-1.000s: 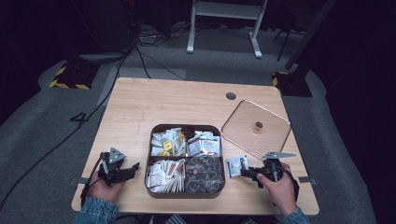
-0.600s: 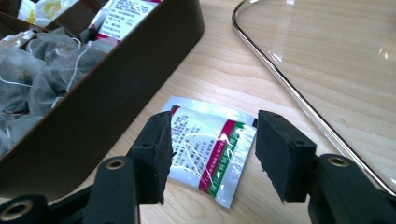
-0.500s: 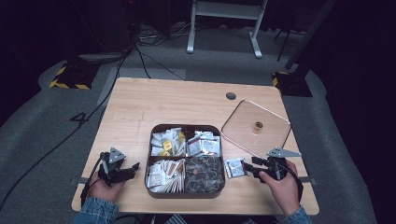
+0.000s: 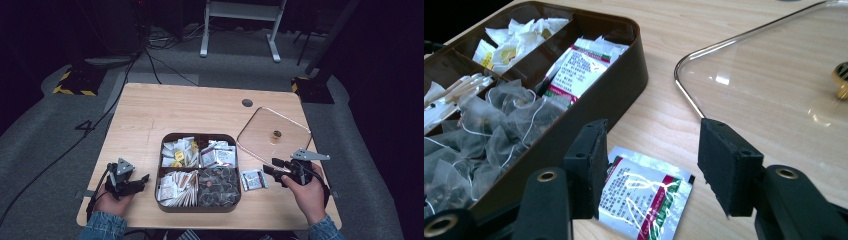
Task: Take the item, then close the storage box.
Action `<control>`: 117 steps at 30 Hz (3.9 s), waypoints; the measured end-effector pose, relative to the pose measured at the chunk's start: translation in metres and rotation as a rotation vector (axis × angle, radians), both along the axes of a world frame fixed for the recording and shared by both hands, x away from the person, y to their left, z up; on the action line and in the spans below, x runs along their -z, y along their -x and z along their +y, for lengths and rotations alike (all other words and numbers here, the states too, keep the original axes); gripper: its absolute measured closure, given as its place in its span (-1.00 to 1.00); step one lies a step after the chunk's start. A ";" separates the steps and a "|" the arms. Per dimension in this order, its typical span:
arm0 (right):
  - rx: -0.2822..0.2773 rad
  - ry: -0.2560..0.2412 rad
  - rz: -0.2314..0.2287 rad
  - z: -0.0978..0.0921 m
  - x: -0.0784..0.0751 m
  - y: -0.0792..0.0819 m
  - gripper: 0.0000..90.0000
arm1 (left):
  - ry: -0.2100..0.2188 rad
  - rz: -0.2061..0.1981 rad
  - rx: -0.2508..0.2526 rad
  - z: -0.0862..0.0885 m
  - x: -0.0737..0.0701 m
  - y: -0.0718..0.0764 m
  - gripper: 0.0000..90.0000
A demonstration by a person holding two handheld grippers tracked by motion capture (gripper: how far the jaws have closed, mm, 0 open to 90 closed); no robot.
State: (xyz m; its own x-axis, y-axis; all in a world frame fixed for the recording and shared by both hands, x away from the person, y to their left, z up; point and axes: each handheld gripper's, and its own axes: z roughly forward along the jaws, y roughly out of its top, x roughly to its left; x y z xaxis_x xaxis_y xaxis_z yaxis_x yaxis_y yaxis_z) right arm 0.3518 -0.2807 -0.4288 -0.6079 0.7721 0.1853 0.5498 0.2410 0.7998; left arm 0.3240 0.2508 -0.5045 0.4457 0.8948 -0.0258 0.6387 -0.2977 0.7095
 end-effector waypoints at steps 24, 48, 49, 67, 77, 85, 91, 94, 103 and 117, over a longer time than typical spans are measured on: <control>0.068 0.063 -0.057 -0.028 -0.037 -0.050 -0.01 | 0.001 0.001 0.002 0.000 0.000 0.000 -0.30; 0.188 0.208 0.037 -0.040 0.019 -0.131 -0.12 | -0.001 0.003 0.003 0.000 0.000 0.000 -0.30; 0.193 0.218 0.042 -0.041 0.023 -0.135 -0.12 | 0.000 0.003 0.003 0.000 0.000 0.000 -0.30; 0.208 0.246 0.061 -0.040 0.060 -0.156 0.05 | -0.001 0.003 0.003 0.000 0.000 0.000 -0.30; 0.214 0.231 0.007 -0.039 0.064 -0.159 0.30 | -0.001 0.003 0.003 0.000 0.000 0.000 -0.30; 0.216 0.216 -0.004 -0.040 0.066 -0.158 0.31 | -0.001 0.003 0.003 0.000 0.000 0.000 -0.30; 0.229 0.224 0.012 -0.041 0.063 -0.159 0.31 | 0.000 0.003 0.003 0.000 0.000 0.000 -0.30; 0.229 0.213 0.017 -0.042 0.062 -0.158 0.31 | -0.001 0.003 0.003 0.000 0.000 0.000 -0.30; 0.226 0.171 -0.015 -0.045 0.036 -0.153 0.31 | -0.001 0.003 0.002 0.000 0.000 0.000 -0.30; 0.221 0.101 -0.066 -0.052 -0.006 -0.138 0.31 | 0.000 0.003 0.003 0.000 0.000 0.000 -0.30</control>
